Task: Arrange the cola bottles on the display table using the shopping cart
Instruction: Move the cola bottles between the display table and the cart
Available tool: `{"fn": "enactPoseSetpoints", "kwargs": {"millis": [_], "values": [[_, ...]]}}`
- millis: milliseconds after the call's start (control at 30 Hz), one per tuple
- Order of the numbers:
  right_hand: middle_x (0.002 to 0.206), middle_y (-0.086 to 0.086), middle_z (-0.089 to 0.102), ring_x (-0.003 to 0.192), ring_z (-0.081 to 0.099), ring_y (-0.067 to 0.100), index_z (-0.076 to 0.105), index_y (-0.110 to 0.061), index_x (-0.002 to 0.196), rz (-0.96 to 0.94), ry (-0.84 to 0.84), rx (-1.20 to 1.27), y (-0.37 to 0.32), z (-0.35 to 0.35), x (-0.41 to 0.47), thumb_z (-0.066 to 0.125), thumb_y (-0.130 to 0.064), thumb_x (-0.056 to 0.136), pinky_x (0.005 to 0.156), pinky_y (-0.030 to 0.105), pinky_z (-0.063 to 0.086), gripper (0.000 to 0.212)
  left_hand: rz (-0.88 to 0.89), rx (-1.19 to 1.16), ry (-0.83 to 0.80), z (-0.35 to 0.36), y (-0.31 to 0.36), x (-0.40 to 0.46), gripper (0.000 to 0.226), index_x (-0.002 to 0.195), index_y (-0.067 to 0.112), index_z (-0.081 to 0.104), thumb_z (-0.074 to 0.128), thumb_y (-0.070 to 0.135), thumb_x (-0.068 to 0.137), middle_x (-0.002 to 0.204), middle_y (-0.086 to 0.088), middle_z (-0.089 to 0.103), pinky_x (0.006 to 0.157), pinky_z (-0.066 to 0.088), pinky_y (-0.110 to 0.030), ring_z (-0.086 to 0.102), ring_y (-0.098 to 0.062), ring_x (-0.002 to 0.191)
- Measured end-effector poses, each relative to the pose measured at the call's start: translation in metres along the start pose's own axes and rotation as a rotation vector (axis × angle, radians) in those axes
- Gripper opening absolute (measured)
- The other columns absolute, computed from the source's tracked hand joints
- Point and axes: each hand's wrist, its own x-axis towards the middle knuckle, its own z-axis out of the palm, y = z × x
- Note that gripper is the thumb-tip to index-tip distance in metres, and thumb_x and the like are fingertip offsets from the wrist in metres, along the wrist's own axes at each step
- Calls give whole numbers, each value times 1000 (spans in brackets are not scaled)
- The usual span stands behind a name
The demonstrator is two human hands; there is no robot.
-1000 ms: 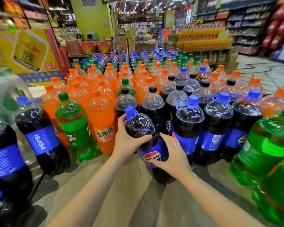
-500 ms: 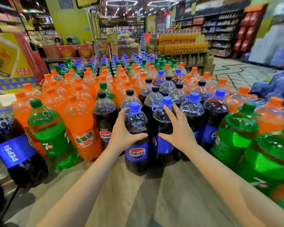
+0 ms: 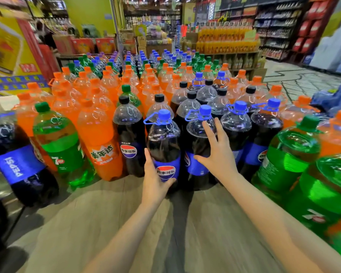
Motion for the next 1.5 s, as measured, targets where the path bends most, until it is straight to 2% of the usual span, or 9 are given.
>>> {"fn": "enactPoseSetpoints", "kwargs": {"millis": [233,400,567,700,900,1067,1267,1367,1500], "values": [[161,0,-4,146,12,27,13,-34,151,4,-21,14,0,1,-2,84,-25,72,99,39,42,106,27,48,-20,-2,-4,2,144,137,60,-30,90,18,68,157,1,25,113,36,-34,35,-11,141],[159,5,-17,147,5,31,-14,-35,147,35,-67,-216,-9,-1,-11,69,-38,84,88,41,53,104,10,159,-63,-10,4,0,140,140,49,-33,87,30,71,158,1,27,107,44,-38,38,-14,139],[159,16,12,140,28,39,21,-21,152,61,-102,-217,-7,4,-52,67,-40,85,104,48,39,83,116,335,-72,-15,2,-14,117,156,12,-8,76,44,81,164,-9,13,114,33,-50,22,-25,148],[147,17,41,132,42,41,45,-19,142,42,-233,-240,7,4,-86,39,-53,88,102,56,40,64,98,461,-157,-17,4,-38,101,156,5,2,65,46,90,164,-14,6,117,27,-51,14,-27,150],[158,6,20,146,16,25,26,-29,150,27,-402,-168,37,-9,-128,45,-51,96,113,39,23,62,161,771,-253,-6,18,-79,80,153,12,30,32,65,92,160,-8,25,116,25,-52,23,-27,147],[154,5,30,143,22,25,30,-23,149,-113,-512,-132,66,-30,-150,20,-66,88,114,35,21,76,146,902,-145,20,42,-124,68,125,12,62,33,61,88,133,-10,59,103,42,-57,56,-31,122],[154,5,31,143,25,25,36,-26,146,-234,-572,-67,95,-62,-186,13,-66,82,111,40,29,79,48,985,-109,39,72,-198,64,113,10,65,34,60,88,116,-11,65,87,51,-50,63,-34,99],[153,6,33,142,28,27,40,-24,145,-268,-591,-28,100,-79,-206,16,-64,83,112,39,27,78,14,975,-88,45,88,-234,67,118,9,63,32,61,89,119,-11,63,84,51,-43,63,-33,102],[147,6,43,137,37,27,46,-22,141,-327,-623,-30,109,-101,-235,24,-61,87,112,43,27,71,-20,968,-101,46,113,-273,81,134,13,55,17,69,90,135,-7,56,98,44,-43,55,-30,119]]}}
